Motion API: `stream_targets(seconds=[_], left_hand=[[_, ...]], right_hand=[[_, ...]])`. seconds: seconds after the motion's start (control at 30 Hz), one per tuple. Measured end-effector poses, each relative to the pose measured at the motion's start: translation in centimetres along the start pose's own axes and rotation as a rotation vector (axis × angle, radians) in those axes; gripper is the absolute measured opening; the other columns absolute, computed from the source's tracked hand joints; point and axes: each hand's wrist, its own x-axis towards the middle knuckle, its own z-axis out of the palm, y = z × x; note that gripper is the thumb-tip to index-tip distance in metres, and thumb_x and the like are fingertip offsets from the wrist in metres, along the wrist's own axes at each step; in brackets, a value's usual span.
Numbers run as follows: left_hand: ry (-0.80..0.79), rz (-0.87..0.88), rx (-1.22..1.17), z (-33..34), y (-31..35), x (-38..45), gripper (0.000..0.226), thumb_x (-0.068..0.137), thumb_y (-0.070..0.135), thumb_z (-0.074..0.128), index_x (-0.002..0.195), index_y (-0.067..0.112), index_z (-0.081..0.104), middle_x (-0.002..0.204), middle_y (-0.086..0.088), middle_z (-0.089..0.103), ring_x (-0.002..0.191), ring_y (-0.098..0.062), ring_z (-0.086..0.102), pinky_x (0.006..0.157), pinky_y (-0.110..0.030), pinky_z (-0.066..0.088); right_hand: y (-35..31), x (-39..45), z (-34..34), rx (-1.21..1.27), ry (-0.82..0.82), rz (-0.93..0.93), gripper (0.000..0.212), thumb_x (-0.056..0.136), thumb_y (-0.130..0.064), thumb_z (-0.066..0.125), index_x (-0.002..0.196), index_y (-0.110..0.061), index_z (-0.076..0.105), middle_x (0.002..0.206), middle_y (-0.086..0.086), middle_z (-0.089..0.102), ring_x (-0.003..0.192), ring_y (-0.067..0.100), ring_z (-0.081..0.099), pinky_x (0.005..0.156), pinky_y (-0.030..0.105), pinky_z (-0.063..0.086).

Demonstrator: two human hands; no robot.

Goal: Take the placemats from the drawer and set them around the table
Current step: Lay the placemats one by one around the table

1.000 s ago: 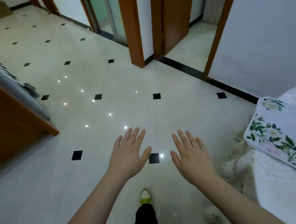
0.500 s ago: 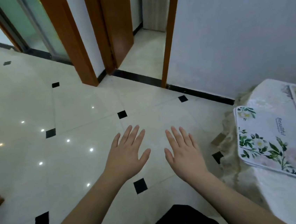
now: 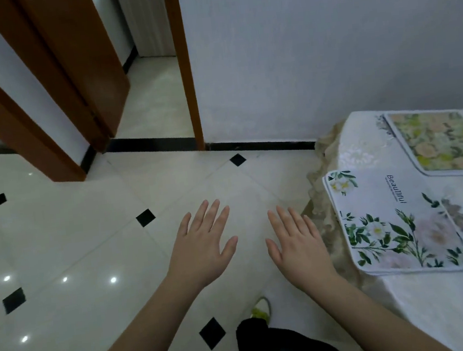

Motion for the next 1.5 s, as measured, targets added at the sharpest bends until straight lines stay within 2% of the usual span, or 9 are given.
stream_targets(seconds=[0.17, 0.57, 0.67, 0.8, 0.87, 1.0, 1.1, 1.3, 1.5], left_hand=[[-0.060, 0.061, 0.060, -1.0, 0.5, 7.3, 0.081, 0.083, 0.063, -0.011, 0.158, 0.032, -0.004, 0.166, 0.008, -0.010, 0.151, -0.012, -0.017, 0.123, -0.041, -0.006], [-0.039, 0.260, 0.073, -2.2, -0.1, 23.4, 0.079, 0.086, 0.063, -0.009, 0.158, 0.031, -0.003, 0.166, 0.006, -0.007, 0.151, -0.013, -0.015, 0.119, -0.037, -0.011], [-0.022, 0.372, 0.058, -1.6, -0.1, 27.8, 0.074, 0.092, 0.063, 0.001, 0.158, 0.030, 0.003, 0.166, 0.005, -0.002, 0.147, -0.009, -0.017, 0.119, -0.036, -0.013], [0.016, 0.553, 0.074, -1.7, 0.0, 33.0, 0.065, 0.097, 0.057, 0.027, 0.152, 0.024, 0.037, 0.160, -0.001, 0.033, 0.149, -0.017, 0.021, 0.117, -0.040, 0.007], [-0.005, 0.648, 0.071, -1.8, 0.2, 35.4, 0.065, 0.096, 0.056, 0.028, 0.150, 0.022, 0.041, 0.157, -0.002, 0.038, 0.148, -0.020, 0.028, 0.116, -0.041, 0.011], [-0.029, 0.805, 0.065, -1.8, 1.9, 38.9, 0.067, 0.096, 0.057, 0.023, 0.152, 0.022, 0.038, 0.159, -0.002, 0.034, 0.150, -0.020, 0.024, 0.117, -0.041, 0.007], [-0.053, 0.930, 0.074, -1.5, 5.0, 40.2, 0.065, 0.096, 0.055, 0.027, 0.149, 0.021, 0.043, 0.156, -0.003, 0.041, 0.147, -0.022, 0.032, 0.115, -0.042, 0.011], [-0.097, 1.139, 0.050, -0.3, 12.3, 40.6, 0.066, 0.095, 0.054, 0.026, 0.146, 0.019, 0.047, 0.152, -0.005, 0.045, 0.144, -0.024, 0.037, 0.113, -0.048, 0.032], [-0.170, 1.275, 0.068, 2.2, 19.2, 40.0, 0.068, 0.095, 0.057, 0.019, 0.152, 0.024, 0.036, 0.161, 0.001, 0.030, 0.151, -0.020, 0.022, 0.118, -0.046, 0.022]], right_hand=[[2.8, 5.8, 0.5, 0.023, 0.003, 0.063, 0.059, 0.094, -0.043, 0.031, 0.143, -0.014, 0.049, 0.147, 0.009, 0.049, 0.135, 0.029, 0.047, 0.109, 0.048, 0.038], [6.6, 17.2, 0.2, 0.023, 0.076, 0.273, 0.058, 0.092, -0.040, 0.033, 0.138, -0.011, 0.054, 0.142, 0.010, 0.054, 0.132, 0.031, 0.050, 0.105, 0.050, 0.043], [7.3, 19.4, 0.1, 0.001, 0.076, 0.373, 0.058, 0.091, -0.039, 0.033, 0.137, -0.011, 0.056, 0.140, 0.010, 0.056, 0.130, 0.031, 0.052, 0.104, 0.050, 0.043], [7.4, 21.5, -0.2, -0.015, 0.091, 0.538, 0.058, 0.091, -0.040, 0.033, 0.138, -0.014, 0.055, 0.142, 0.007, 0.055, 0.131, 0.028, 0.051, 0.107, 0.046, 0.039], [7.4, 22.2, -0.4, -0.019, 0.121, 0.621, 0.057, 0.092, -0.040, 0.033, 0.140, -0.016, 0.053, 0.143, 0.005, 0.054, 0.132, 0.027, 0.050, 0.110, 0.043, 0.033], [7.7, 22.0, -0.7, -0.014, 0.112, 0.797, 0.057, 0.092, -0.040, 0.035, 0.141, -0.015, 0.052, 0.143, 0.007, 0.054, 0.132, 0.028, 0.050, 0.108, 0.047, 0.039], [9.0, 20.6, -1.2, 0.001, 0.114, 0.948, 0.058, 0.092, -0.041, 0.034, 0.138, -0.014, 0.055, 0.142, 0.008, 0.055, 0.131, 0.030, 0.052, 0.104, 0.050, 0.042], [12.3, 16.3, -1.6, -0.007, 0.099, 1.157, 0.062, 0.094, -0.044, 0.028, 0.144, -0.015, 0.048, 0.149, 0.007, 0.046, 0.138, 0.028, 0.043, 0.110, 0.050, 0.036], [15.3, 12.5, -0.5, 0.068, 0.051, 1.290, 0.060, 0.092, -0.043, 0.032, 0.140, -0.013, 0.053, 0.145, 0.007, 0.052, 0.134, 0.029, 0.049, 0.105, 0.050, 0.041]])
